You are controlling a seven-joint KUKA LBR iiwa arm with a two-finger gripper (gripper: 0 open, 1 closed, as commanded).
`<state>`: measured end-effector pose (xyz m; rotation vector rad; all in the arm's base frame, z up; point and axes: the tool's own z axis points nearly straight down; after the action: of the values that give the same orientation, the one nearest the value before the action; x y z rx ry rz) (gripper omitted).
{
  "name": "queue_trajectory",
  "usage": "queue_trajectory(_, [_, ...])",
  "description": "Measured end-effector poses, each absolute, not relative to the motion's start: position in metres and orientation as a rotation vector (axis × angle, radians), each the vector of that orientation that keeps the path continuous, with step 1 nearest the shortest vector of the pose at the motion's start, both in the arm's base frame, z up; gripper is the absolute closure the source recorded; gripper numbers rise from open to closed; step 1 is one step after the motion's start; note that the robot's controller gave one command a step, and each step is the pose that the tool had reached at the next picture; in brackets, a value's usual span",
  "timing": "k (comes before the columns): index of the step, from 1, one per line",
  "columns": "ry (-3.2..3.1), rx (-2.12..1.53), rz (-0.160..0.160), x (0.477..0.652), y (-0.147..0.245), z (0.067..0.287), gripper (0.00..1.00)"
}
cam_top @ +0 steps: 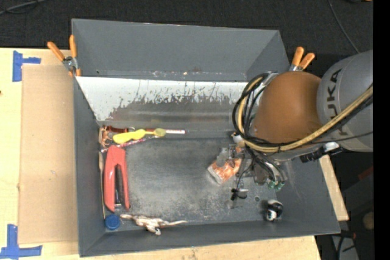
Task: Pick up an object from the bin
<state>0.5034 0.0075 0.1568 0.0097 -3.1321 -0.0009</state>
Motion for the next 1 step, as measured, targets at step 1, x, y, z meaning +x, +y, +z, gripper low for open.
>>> queue_trajectory(1, [-3.139,0.009,-0.001,0.5053,0.0074,0.1600,0.00])
